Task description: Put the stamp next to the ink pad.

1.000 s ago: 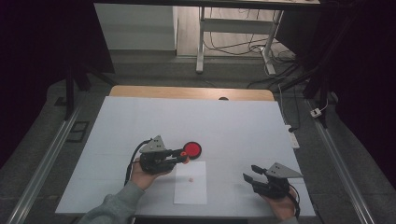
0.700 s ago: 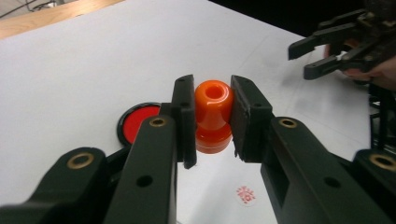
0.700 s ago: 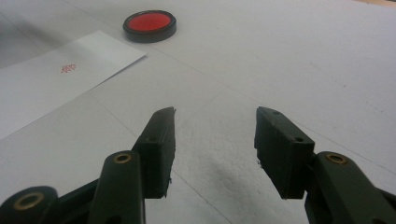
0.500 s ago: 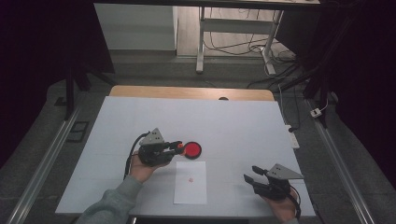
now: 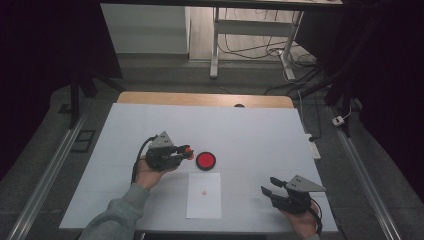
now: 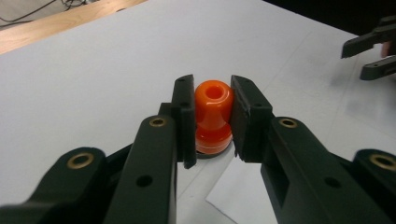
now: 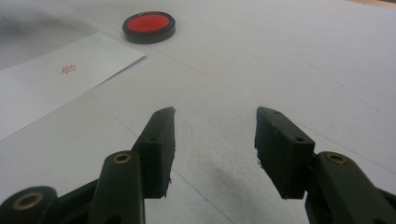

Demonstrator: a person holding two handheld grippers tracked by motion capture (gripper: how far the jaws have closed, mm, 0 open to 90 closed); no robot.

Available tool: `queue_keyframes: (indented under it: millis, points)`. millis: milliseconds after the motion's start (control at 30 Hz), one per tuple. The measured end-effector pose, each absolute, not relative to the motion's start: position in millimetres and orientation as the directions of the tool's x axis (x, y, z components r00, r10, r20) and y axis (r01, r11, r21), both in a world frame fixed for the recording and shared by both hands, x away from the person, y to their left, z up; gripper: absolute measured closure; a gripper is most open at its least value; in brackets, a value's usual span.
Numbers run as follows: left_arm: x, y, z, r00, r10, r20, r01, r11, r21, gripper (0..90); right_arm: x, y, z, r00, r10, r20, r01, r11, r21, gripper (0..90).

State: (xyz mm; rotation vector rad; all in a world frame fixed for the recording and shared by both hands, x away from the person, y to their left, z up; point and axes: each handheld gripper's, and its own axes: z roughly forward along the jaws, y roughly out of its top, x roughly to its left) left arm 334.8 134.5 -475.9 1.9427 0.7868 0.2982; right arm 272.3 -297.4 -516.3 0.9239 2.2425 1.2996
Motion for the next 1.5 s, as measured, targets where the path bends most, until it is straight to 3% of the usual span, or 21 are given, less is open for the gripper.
queue_keyframes:
  millis: [667, 1500]
  points:
    - [375, 139, -497, 0.705, 0.698, -0.129, 0.466, -0.318, 0.826, 72.0, 273, -299, -517, -0.704, 0.710, -0.008, 0.350, 0.357, 0.866, 47.5]
    - [388, 123, -530, 0.711, 0.698, -0.091, 0.496, -0.404, 0.769, 71.0, 273, -299, -520, -0.701, 0.713, -0.005, 0.358, 0.358, 0.862, 47.3]
